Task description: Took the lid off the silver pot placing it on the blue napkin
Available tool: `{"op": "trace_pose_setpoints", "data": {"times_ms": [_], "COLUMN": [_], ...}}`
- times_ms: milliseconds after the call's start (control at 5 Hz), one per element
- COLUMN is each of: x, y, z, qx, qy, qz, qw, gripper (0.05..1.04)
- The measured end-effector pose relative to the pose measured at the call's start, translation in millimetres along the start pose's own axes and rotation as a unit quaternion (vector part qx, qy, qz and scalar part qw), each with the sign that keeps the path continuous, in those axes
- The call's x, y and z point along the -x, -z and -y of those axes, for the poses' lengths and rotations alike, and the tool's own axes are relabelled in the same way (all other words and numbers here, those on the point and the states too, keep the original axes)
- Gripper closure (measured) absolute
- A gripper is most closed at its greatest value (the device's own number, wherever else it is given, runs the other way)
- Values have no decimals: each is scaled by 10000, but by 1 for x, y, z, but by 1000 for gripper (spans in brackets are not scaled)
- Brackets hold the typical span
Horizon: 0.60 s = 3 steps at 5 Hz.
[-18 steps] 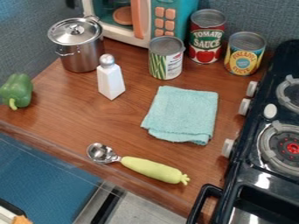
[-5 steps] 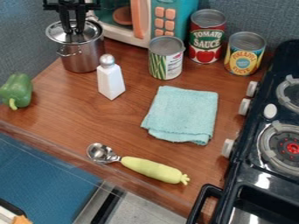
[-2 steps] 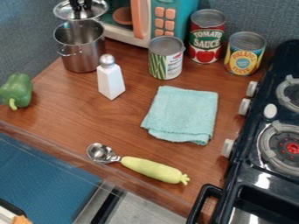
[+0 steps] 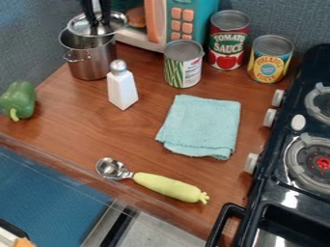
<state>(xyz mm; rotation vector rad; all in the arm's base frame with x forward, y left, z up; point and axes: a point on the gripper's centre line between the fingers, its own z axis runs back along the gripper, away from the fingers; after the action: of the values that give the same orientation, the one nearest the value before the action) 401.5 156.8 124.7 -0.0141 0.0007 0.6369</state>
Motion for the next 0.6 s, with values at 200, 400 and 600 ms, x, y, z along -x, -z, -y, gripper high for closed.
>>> {"op": "trace_pose_setpoints", "data": {"times_ms": [200,400,600], "x": [26,49,69], "y": [-7,-14,-4], "z": [34,54,71], "qx": [81,130,118], "qy": [530,823,1078], "qz": [33,50,-52], "qw": [9986,9965,9941], "gripper": [802,802,802]}}
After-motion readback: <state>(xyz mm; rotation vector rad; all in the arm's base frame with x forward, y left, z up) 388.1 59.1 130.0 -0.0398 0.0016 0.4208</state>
